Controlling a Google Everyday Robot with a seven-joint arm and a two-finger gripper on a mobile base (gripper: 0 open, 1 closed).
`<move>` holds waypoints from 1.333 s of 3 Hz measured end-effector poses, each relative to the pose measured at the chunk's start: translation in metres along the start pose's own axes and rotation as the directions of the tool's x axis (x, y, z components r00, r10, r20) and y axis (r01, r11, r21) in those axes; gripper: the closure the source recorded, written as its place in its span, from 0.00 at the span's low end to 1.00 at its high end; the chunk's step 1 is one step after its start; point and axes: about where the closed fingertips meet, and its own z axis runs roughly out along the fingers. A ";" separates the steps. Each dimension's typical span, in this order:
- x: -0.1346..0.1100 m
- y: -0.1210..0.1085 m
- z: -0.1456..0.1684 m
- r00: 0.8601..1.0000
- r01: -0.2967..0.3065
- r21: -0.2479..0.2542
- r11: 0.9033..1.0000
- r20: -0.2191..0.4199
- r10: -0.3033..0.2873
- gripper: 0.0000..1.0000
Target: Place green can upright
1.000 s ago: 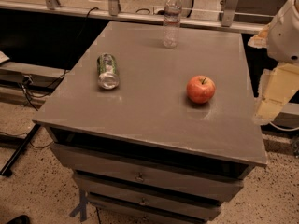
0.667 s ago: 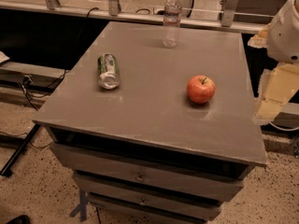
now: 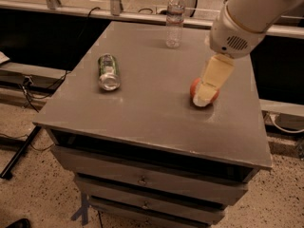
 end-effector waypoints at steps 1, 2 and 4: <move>-0.074 -0.027 0.050 0.989 -0.121 -0.029 0.992 0.082 0.123 0.00; -0.132 -0.041 0.077 0.976 -0.182 -0.038 0.983 0.115 0.185 0.00; -0.200 -0.057 0.132 0.928 -0.364 -0.060 0.929 0.061 0.368 0.00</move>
Offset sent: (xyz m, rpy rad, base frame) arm 0.1323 0.1893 -0.0213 0.2310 0.0448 -0.2050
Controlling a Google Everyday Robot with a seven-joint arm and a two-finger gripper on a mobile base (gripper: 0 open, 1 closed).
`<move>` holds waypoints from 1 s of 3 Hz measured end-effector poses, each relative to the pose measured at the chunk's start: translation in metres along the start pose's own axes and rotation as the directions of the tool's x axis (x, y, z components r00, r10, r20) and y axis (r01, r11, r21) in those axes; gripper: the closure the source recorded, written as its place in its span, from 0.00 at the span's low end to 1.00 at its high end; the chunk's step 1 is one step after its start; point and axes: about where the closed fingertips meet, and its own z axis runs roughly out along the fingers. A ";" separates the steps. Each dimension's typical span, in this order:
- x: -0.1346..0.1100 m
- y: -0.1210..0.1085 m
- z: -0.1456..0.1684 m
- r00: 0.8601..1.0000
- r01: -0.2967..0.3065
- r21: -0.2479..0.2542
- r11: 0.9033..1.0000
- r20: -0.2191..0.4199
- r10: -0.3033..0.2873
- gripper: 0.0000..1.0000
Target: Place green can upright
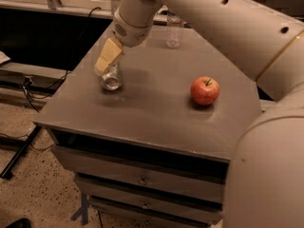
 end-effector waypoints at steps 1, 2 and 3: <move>-0.016 -0.002 0.023 0.993 -0.109 0.031 0.994 -0.047 0.110 0.00; -0.030 -0.007 0.036 0.971 -0.212 0.074 0.974 -0.092 0.219 0.00; -0.035 -0.011 0.047 0.943 -0.292 0.121 0.949 -0.129 0.306 0.00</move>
Offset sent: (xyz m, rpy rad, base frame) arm 0.0468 0.0412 -0.0207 -0.0932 0.1437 -0.3748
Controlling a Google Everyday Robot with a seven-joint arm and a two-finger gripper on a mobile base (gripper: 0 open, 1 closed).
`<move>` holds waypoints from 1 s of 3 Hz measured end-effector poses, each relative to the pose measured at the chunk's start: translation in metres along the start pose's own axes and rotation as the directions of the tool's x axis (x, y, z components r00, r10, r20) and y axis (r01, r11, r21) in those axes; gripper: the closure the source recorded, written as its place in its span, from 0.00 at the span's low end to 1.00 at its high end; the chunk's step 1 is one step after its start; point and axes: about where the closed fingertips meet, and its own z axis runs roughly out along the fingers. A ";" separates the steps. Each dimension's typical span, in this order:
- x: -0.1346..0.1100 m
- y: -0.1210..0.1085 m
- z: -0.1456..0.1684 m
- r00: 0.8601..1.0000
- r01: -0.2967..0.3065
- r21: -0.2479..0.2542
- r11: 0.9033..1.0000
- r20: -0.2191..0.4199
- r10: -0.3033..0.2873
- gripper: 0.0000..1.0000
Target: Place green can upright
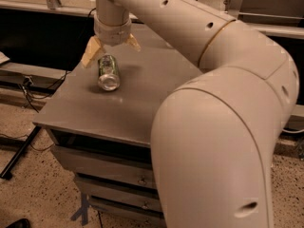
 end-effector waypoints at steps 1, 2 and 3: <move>-0.001 -0.008 0.008 0.996 -0.079 0.038 0.996 -0.032 0.080 0.00; 0.000 -0.012 0.015 0.990 -0.132 0.057 0.990 -0.046 0.135 0.16; -0.001 -0.006 0.022 0.985 -0.161 0.048 0.986 -0.053 0.164 0.39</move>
Offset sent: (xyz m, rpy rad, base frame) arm 0.0123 -0.0136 -0.0180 -0.0524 0.0544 -0.2157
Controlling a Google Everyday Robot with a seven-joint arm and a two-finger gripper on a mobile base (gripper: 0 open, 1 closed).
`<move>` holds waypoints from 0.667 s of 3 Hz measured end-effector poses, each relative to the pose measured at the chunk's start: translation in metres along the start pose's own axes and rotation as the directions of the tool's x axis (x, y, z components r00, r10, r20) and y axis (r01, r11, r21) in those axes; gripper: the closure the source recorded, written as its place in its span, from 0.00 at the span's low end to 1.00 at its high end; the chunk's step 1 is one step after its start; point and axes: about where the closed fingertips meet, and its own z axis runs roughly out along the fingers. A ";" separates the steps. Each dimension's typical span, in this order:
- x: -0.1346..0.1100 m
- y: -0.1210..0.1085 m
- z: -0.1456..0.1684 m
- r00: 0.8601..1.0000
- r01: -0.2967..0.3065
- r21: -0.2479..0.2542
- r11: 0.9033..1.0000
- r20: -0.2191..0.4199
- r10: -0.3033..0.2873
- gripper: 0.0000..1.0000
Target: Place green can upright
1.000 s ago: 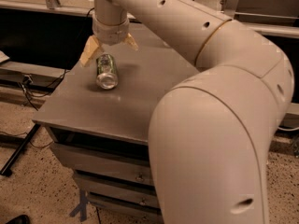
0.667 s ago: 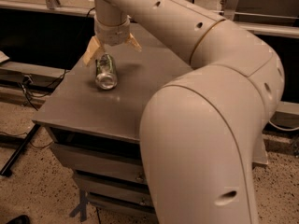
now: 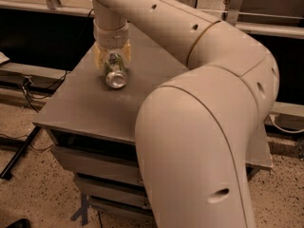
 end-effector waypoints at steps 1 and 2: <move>-0.001 0.006 0.000 1.000 -0.011 -0.035 0.999 0.019 0.011 0.70; -0.010 0.006 -0.032 0.990 0.046 -0.087 0.995 0.136 -0.034 0.95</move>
Offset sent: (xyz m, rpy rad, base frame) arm -0.0008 0.0049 0.0800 0.2347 -0.2085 0.1328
